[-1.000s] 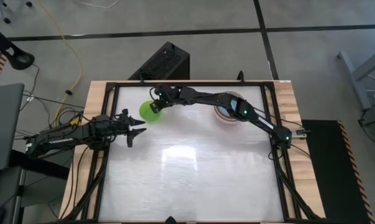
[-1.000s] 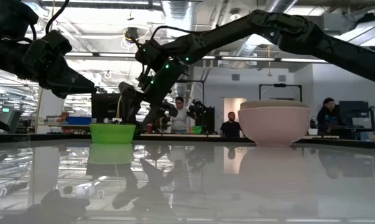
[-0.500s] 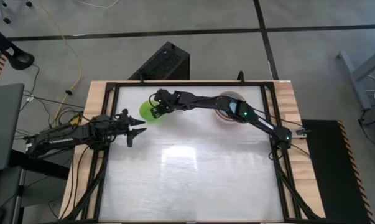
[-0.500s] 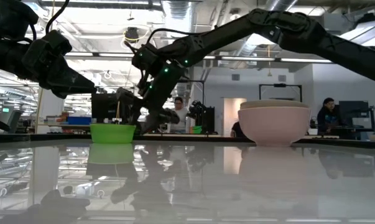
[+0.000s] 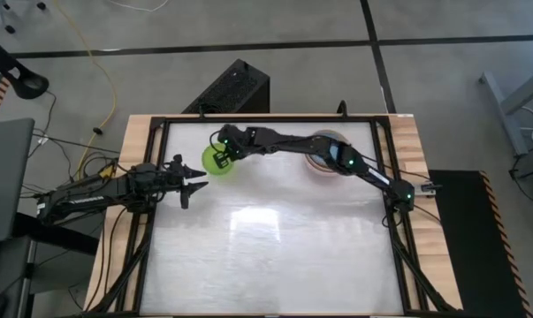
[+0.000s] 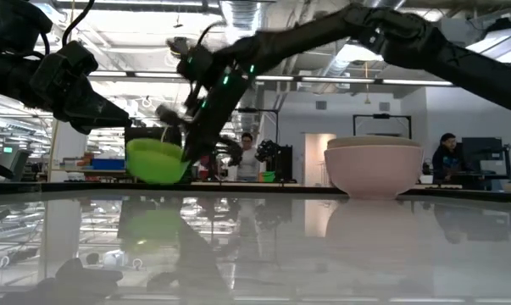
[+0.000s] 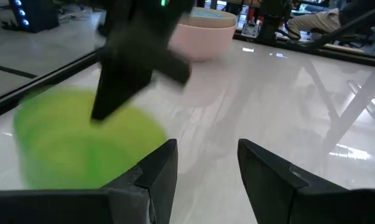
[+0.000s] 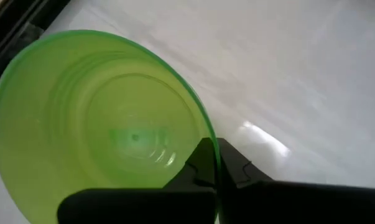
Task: Nest bowls inside each other
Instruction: Stack the green bowl on top of the blue bowl
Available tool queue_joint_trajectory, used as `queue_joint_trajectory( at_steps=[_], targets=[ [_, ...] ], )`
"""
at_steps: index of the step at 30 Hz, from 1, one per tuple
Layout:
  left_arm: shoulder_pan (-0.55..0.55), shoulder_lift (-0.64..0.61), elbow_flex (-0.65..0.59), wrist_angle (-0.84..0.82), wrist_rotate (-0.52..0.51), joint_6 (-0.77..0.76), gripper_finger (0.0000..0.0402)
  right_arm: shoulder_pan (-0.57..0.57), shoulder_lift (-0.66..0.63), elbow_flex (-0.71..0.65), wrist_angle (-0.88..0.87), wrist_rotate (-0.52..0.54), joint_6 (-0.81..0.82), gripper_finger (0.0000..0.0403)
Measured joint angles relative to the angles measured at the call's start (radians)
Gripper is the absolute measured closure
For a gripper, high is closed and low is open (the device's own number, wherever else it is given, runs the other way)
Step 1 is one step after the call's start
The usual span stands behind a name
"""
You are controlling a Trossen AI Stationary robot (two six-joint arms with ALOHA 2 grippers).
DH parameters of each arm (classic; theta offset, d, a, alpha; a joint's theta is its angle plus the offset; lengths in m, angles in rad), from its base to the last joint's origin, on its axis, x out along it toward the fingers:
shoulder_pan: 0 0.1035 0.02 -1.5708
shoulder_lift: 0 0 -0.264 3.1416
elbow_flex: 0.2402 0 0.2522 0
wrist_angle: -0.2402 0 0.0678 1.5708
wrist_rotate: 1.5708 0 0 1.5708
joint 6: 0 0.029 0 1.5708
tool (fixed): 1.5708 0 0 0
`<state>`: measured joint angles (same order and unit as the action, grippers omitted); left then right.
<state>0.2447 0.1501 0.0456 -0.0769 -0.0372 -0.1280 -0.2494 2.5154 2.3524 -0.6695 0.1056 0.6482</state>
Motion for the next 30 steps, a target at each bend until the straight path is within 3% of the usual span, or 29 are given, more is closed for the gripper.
queue_joint_trajectory(
  at_steps=[4, 9, 17, 22, 30],
  targets=[
    [0.000, 0.000, 0.000, 0.000, 0.000, 0.000, 0.0244, 0.000, -0.118, -0.009, -0.192, 0.068, -0.008, 0.0397],
    [0.000, 0.000, 0.000, 0.000, 0.000, 0.000, 0.0244, 0.011, -0.273, -0.013, -0.468, 0.267, 0.045, 0.0397],
    [0.000, 0.000, 0.000, 0.000, 0.000, 0.000, 0.0244, 0.103, -0.536, -0.023, -0.907, 0.544, 0.346, 0.0398],
    [0.000, 0.000, 0.000, 0.000, 0.001, 0.000, 0.0244, 0.132, -0.732, -0.204, -0.890, 0.563, 0.439, 0.0398],
    [0.000, 0.000, 0.000, 0.000, 0.003, 0.000, 0.0244, 0.079, -1.055, -0.757, -0.797, 0.470, 0.721, 0.0398]
  ],
)
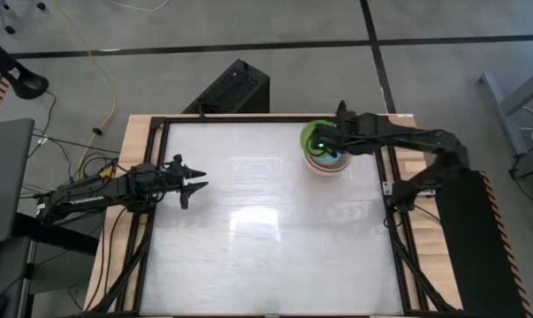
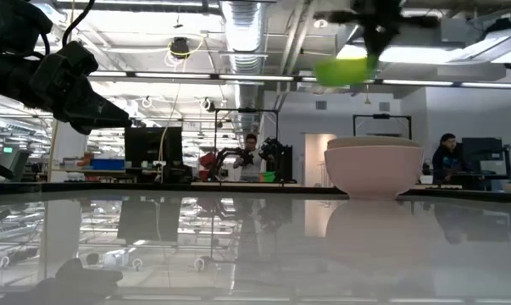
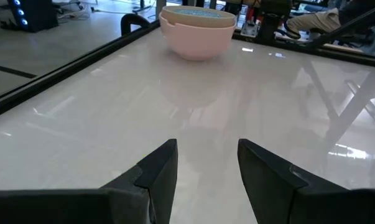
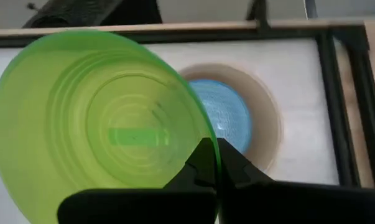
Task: Nest bowls inside each other
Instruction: Stack the green bowl on top of the blue bowl
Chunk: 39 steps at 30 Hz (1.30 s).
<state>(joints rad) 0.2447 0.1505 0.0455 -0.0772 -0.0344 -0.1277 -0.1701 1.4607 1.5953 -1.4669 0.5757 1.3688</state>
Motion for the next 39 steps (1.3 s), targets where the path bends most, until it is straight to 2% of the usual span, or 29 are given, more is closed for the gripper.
queue_joint_trajectory(
  at_steps=[6, 12, 20, 32, 39],
  targets=[
    [0.000, 0.000, 0.000, 0.000, 0.000, 0.000, 0.0244, -0.090, -0.160, -0.317, 0.256, -0.086, 0.015, 0.0398],
    [0.000, 0.000, 0.000, 0.000, 0.000, 0.000, 0.0244, -0.206, -0.200, -0.493, 0.407, -0.154, -0.036, 0.0398],
    [0.000, 0.000, 0.000, 0.000, 0.000, 0.000, 0.0244, -0.323, -0.199, -0.587, 0.551, -0.255, -0.138, 0.0398],
    [0.000, 0.000, 0.000, 0.000, -0.001, 0.000, 0.0244, -0.337, -0.196, -0.592, 0.559, -0.278, -0.146, 0.0398],
    [0.000, 0.000, 0.000, 0.000, -0.002, 0.000, 0.0244, -0.335, -0.196, -0.649, 0.588, -0.278, -0.116, 0.0398]
  ],
)
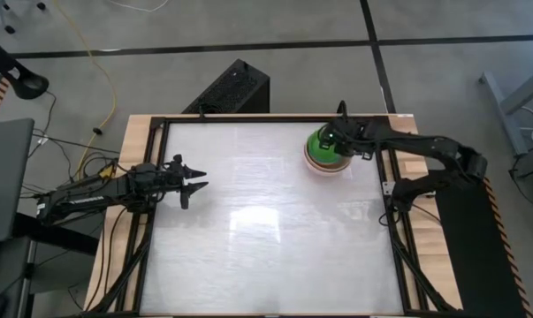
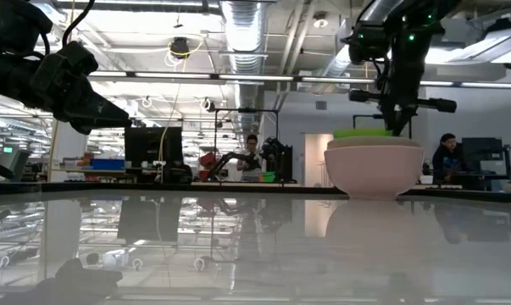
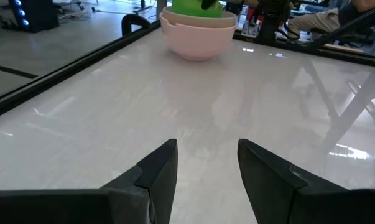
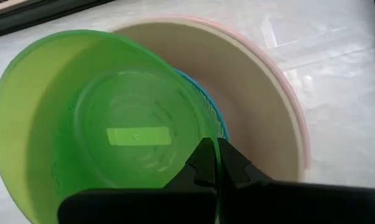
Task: Nest bowls inside each other
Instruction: Stack the green bowl on top of the blue bowl
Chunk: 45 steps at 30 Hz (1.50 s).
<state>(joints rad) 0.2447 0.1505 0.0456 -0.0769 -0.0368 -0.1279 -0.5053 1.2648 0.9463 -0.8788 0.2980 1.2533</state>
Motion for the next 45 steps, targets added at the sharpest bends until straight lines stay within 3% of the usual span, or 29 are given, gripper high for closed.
queue_joint_trajectory(
  at_steps=[4, 23, 37, 45],
  targets=[
    [0.000, 0.000, 0.000, 0.000, 0.000, 0.000, 0.0244, 0.001, 0.000, -0.020, 0.014, 0.004, 0.003, 0.0393],
    [0.000, 0.000, 0.000, 0.000, 0.000, 0.000, 0.0244, -0.002, -0.002, -0.003, 0.000, -0.004, -0.005, 0.0296],
    [0.000, 0.000, 0.000, 0.000, 0.000, 0.000, 0.0244, 0.000, -0.003, 0.174, -0.090, -0.003, -0.031, 0.0290],
    [0.000, 0.000, 0.000, 0.000, 0.000, 0.000, 0.0244, 0.000, -0.003, 0.199, -0.105, -0.003, -0.031, 0.0290]
  ],
)
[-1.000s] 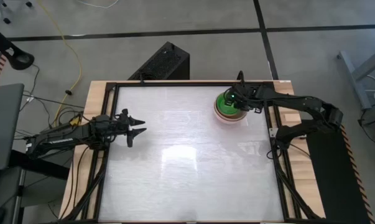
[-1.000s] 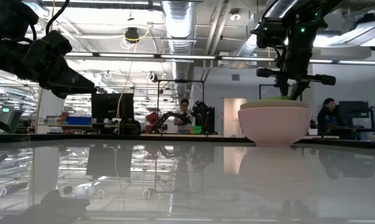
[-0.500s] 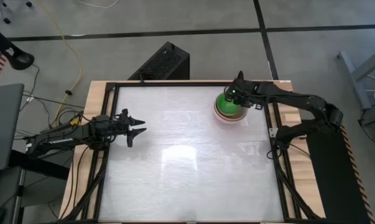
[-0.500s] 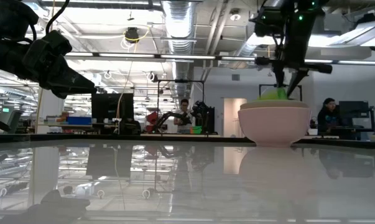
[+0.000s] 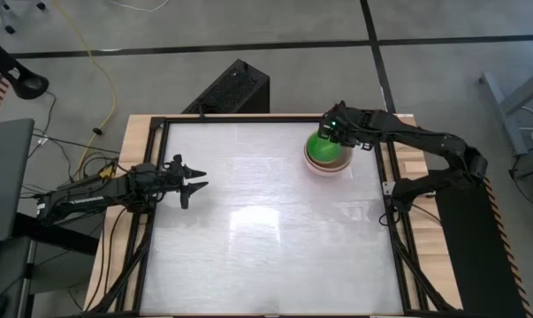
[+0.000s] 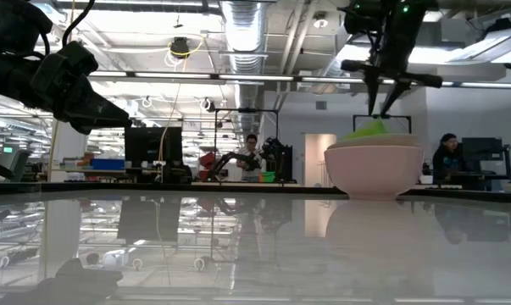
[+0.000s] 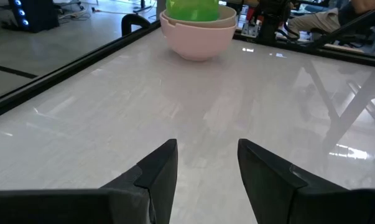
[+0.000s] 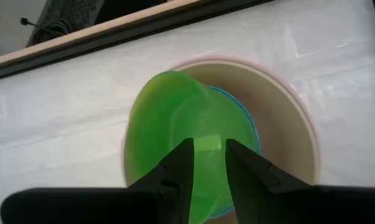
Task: Nest bowls inside each other
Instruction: Stack the green bowl on top of the blue bowl, then return to Home Position
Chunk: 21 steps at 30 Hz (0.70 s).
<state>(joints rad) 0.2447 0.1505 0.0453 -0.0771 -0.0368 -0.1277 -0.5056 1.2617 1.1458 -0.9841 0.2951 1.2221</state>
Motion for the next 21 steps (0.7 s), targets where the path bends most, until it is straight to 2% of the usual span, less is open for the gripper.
queue_joint_trajectory(
  at_steps=[8, 13, 16, 21],
  targets=[
    [0.000, 0.000, 0.000, 0.000, 0.000, 0.000, 0.0244, 0.002, 0.000, 0.000, -0.005, 0.012, -0.004, 0.0290],
    [0.000, 0.000, 0.000, 0.000, 0.000, 0.000, 0.0244, 0.039, 0.002, -0.007, 0.053, 0.064, -0.056, 0.0290],
    [0.000, 0.000, 0.000, 0.000, 0.000, 0.000, 0.0244, 0.106, 0.003, -0.020, 0.142, 0.112, -0.103, 0.0290],
    [0.000, 0.000, 0.000, 0.000, 0.000, 0.000, 0.0244, 0.283, 0.003, -0.060, 0.352, 0.149, -0.252, 0.0290]
  ],
)
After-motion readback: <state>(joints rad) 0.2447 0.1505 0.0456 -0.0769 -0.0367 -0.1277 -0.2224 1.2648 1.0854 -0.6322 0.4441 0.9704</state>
